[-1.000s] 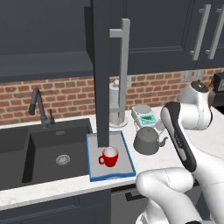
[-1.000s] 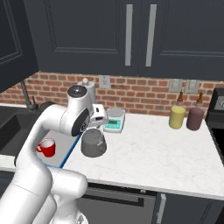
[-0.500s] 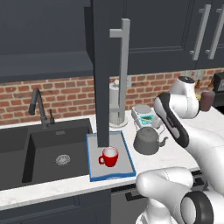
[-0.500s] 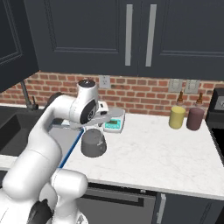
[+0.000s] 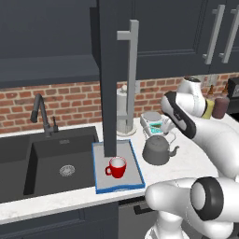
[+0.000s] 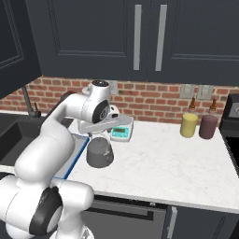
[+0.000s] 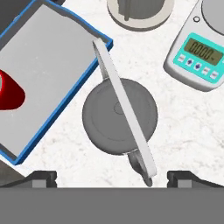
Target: Pick the kettle from the counter and place it on the tray. Then pick the mug from the cabinet and place it on the tray. Then close the cabinet doors.
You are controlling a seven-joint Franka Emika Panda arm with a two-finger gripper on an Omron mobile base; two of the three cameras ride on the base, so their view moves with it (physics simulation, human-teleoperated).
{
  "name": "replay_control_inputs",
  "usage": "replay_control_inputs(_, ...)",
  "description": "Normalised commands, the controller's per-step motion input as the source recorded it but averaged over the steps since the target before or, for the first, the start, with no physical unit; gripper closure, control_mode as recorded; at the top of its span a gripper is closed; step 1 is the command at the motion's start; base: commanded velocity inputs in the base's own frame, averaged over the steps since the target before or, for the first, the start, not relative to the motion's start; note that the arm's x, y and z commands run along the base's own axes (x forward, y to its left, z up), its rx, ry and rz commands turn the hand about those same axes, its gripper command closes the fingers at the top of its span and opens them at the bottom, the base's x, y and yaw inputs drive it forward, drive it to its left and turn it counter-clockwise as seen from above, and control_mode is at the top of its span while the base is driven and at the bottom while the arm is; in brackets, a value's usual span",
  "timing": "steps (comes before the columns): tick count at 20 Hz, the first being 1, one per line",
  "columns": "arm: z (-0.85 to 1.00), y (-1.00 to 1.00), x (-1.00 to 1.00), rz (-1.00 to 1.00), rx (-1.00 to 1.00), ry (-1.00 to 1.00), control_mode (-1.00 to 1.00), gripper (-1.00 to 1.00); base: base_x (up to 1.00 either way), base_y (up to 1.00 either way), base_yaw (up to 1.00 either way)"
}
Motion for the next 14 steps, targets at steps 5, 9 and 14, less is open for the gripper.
replay_control_inputs(5,-0.2,0.0,0.06,0.03,0.0,0.0,-1.0,-1.0,0.0,0.0,0.0)
replay_control_inputs(9,-0.22,0.0,0.05,0.03,0.0,0.0,-1.0,-1.0,0.0,0.0,0.0)
replay_control_inputs(14,-0.23,0.03,0.11,0.02,0.0,0.0,-1.0,-1.0,0.0,0.0,0.0)
